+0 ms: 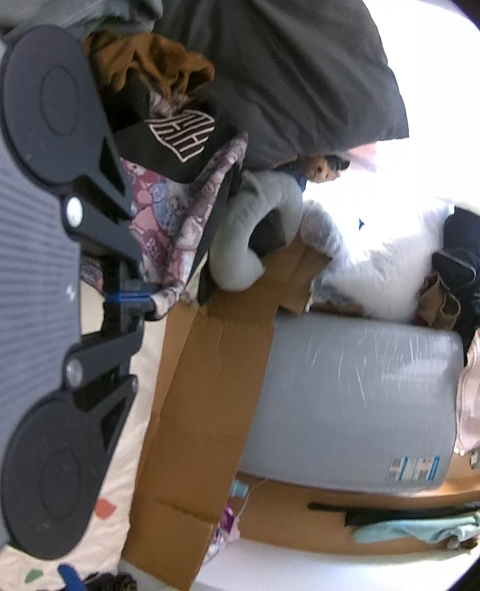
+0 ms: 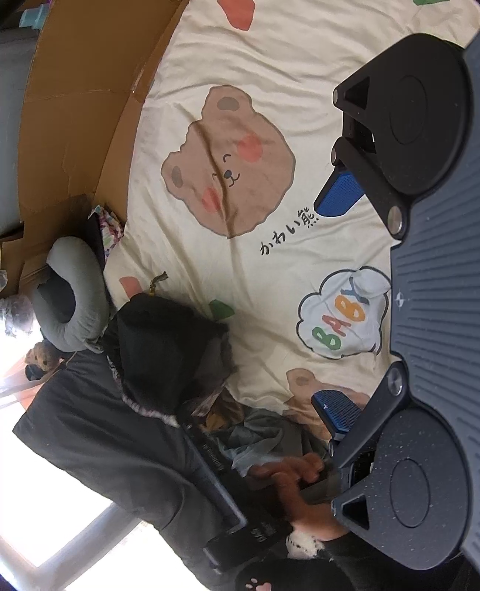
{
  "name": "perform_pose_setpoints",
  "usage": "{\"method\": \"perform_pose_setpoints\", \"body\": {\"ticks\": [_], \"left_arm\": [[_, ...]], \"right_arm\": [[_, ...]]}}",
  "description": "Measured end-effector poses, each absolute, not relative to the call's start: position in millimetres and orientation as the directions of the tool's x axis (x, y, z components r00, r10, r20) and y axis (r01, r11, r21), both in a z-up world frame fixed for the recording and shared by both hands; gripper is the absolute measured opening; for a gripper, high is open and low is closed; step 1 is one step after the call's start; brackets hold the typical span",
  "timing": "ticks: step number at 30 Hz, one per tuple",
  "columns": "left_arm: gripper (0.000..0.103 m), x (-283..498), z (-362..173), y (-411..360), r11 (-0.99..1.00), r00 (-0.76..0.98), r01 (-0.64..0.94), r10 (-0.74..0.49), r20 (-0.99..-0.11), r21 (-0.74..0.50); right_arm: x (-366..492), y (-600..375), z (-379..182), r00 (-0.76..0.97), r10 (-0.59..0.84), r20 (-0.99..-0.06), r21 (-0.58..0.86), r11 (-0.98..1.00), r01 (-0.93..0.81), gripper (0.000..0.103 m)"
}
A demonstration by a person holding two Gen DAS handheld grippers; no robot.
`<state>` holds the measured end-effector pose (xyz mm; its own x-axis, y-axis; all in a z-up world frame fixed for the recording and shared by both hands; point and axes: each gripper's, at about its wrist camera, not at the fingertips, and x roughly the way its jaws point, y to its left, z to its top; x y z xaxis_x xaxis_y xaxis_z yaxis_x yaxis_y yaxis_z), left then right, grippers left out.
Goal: Fold clothes
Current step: 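Lift the black shorts with the left tool and pull them out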
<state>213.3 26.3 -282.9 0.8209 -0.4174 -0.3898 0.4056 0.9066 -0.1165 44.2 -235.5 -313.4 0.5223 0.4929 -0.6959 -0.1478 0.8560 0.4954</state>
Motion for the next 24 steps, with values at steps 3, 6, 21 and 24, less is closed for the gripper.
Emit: {"method": "perform_pose_setpoints", "body": {"ticks": [3,6,21,24], "left_arm": [[0.0,203.6,-286.3,15.7,0.889,0.798,0.44,-0.451,-0.4,-0.125],[0.0,193.3,-290.9,2.0,0.873,0.776,0.47,-0.478,-0.411,-0.127],[0.0,157.7,-321.0,-30.7,0.803,0.66,0.556,-0.583,-0.474,-0.213],[0.0,149.5,-327.5,-33.7,0.795,0.644,0.564,-0.592,-0.484,-0.222]], "right_arm": [[44.9,-237.4,-312.7,0.525,0.506,-0.685,0.515,0.845,-0.142,0.103],[50.4,-237.1,-314.9,0.518,0.517,-0.681,0.543,0.832,-0.117,0.103],[82.1,-222.9,-326.6,0.486,0.569,-0.664,0.613,0.786,-0.083,0.075],[86.1,-222.3,-332.1,0.473,0.568,-0.674,0.617,0.784,-0.064,0.072]]}}
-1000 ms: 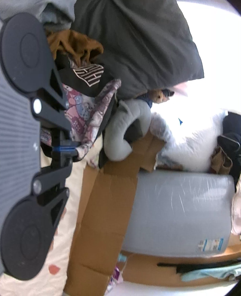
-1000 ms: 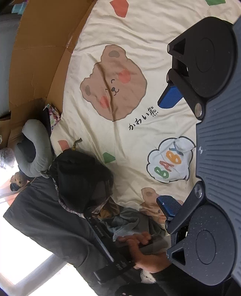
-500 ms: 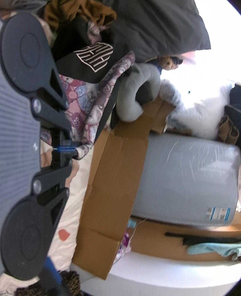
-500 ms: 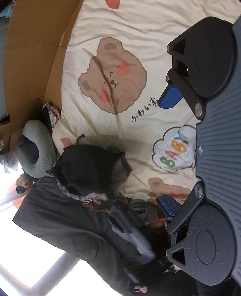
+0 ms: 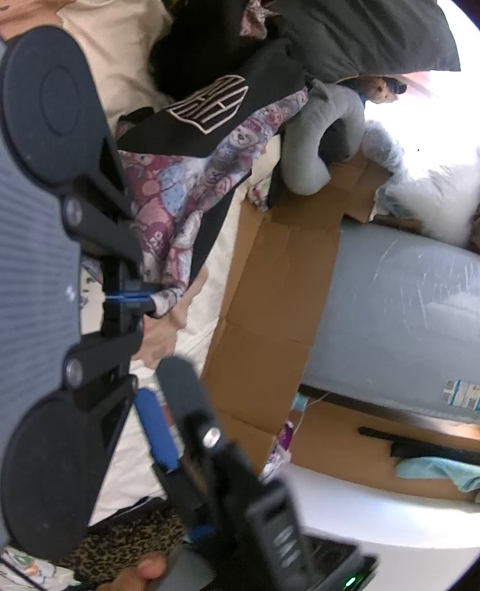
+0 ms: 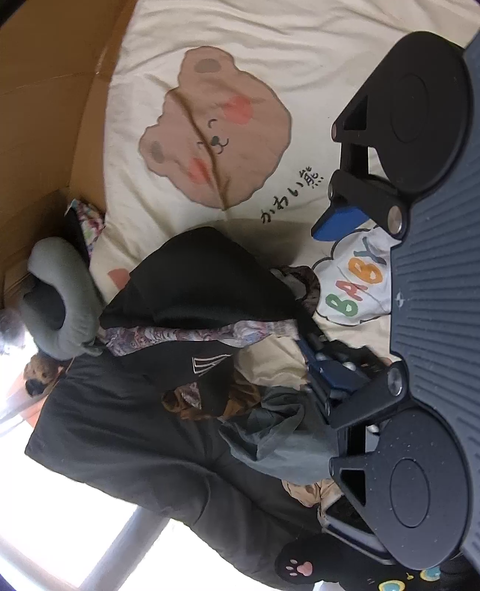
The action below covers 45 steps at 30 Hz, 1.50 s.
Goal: Fold clothes
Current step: 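Lift the black shorts with the left tool and pull them out, then grasp the shorts' patterned edge with the right tool while the left tool holds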
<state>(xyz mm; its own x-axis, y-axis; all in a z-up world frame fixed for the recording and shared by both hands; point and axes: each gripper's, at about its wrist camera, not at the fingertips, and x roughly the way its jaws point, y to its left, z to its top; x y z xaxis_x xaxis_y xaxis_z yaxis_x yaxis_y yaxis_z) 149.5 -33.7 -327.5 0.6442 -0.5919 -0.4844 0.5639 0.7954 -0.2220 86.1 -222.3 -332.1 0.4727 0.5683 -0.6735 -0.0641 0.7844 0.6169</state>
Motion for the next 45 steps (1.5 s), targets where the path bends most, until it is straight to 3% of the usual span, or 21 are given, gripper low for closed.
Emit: {"method": "perform_pose_setpoints", "body": {"ticks": [4,11,14,17,21,23,25,28,45], "left_arm": [[0.0,137.8,-328.5,-39.3,0.773,0.624,0.597,-0.615,-0.482,-0.213],[0.0,120.6,-328.1,-47.4,0.723,0.574,0.66,-0.661,-0.483,-0.205],[0.0,113.6,-328.5,-50.6,0.7,0.548,0.683,-0.679,-0.488,-0.206],[0.0,104.9,-328.9,-53.8,0.669,0.516,0.713,-0.702,-0.49,-0.208],[0.0,103.1,-331.9,-58.1,0.641,0.473,0.736,-0.719,-0.51,-0.22],[0.0,102.1,-332.9,-60.6,0.63,0.455,0.745,-0.72,-0.524,-0.219],[0.002,109.4,-334.2,-66.8,0.399,0.229,0.892,-0.802,-0.551,-0.211],[0.012,119.1,-333.5,-68.5,0.4,0.178,0.877,-0.784,-0.595,-0.265],[0.014,152.6,-337.9,-71.7,0.554,0.239,0.797,-0.656,-0.716,-0.242]], "right_arm": [[90.2,-221.8,-339.2,0.458,0.577,-0.676,0.627,0.777,-0.053,0.057],[92.0,-220.6,-351.1,0.44,0.574,-0.691,0.619,0.784,-0.05,0.048],[92.6,-222.7,-356.0,0.429,0.574,-0.698,0.62,0.784,-0.041,0.034],[92.2,-223.4,-360.0,0.422,0.557,-0.715,0.598,0.8,-0.043,0.033],[89.3,-224.3,-367.3,0.39,0.549,-0.74,0.579,0.814,-0.048,0.012],[85.8,-225.9,-367.9,0.387,0.542,-0.746,0.57,0.82,-0.049,0.009],[81.2,-229.7,-368.5,0.395,0.536,-0.746,0.568,0.822,-0.041,0.008],[72.0,-239.9,-370.2,0.411,0.533,-0.74,0.578,0.816,-0.018,0.007],[20.2,-292.0,-368.6,0.517,0.519,-0.68,0.61,0.792,0.007,0.006]]}}
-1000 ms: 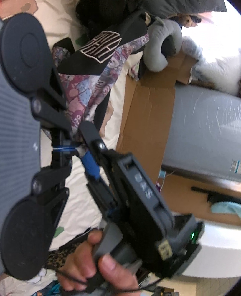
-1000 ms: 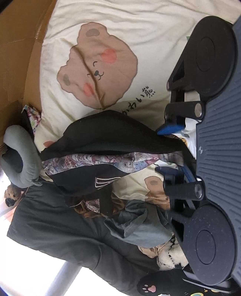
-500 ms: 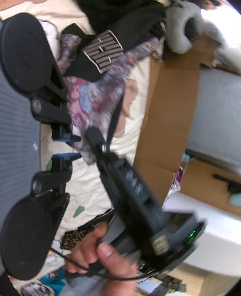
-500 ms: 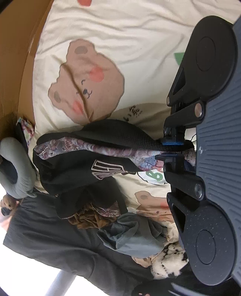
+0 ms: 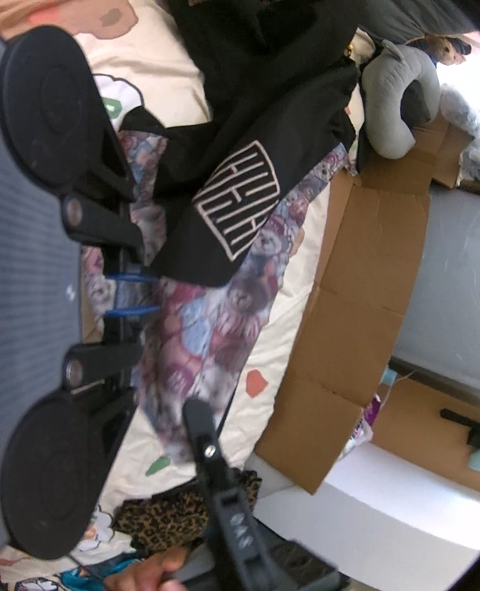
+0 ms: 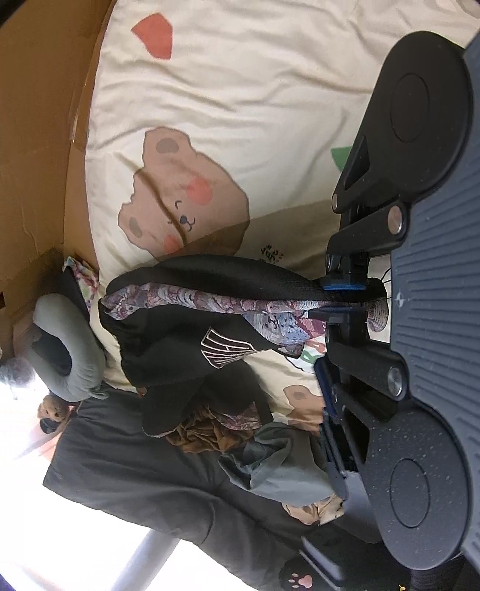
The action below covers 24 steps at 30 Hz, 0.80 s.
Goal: Fold clothes
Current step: 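Grasp the shorts' patterned edge with the right tool while the left tool holds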
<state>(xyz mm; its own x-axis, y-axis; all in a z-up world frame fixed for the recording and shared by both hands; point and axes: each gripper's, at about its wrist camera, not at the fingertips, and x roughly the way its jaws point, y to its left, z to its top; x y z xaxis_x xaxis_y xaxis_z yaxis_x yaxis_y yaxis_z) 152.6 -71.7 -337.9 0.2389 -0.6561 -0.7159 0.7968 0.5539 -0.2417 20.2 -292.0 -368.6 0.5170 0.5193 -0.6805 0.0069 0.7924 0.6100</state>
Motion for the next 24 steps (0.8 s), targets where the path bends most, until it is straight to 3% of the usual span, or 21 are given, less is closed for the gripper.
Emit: {"method": "perform_pose_setpoints", "body": {"ticks": [11,16,24], "left_arm": [[0.02,164.4,-336.9,-90.7,0.594,0.271,0.781,-0.603,-0.751,-0.195],[0.032,165.6,-336.9,-84.9,0.618,0.3,0.766,-0.584,-0.754,-0.174],[0.039,177.8,-343.5,-71.6,0.672,0.335,0.728,-0.52,-0.786,-0.135]], "right_arm": [[-16.3,-313.0,-379.0,0.543,0.537,-0.646,0.642,0.767,0.005,0.006],[-27.3,-334.0,-371.7,0.591,0.506,-0.628,0.642,0.767,0.025,0.006],[-47.8,-362.9,-383.3,0.608,0.467,-0.642,0.643,0.76,0.096,0.006]]}}
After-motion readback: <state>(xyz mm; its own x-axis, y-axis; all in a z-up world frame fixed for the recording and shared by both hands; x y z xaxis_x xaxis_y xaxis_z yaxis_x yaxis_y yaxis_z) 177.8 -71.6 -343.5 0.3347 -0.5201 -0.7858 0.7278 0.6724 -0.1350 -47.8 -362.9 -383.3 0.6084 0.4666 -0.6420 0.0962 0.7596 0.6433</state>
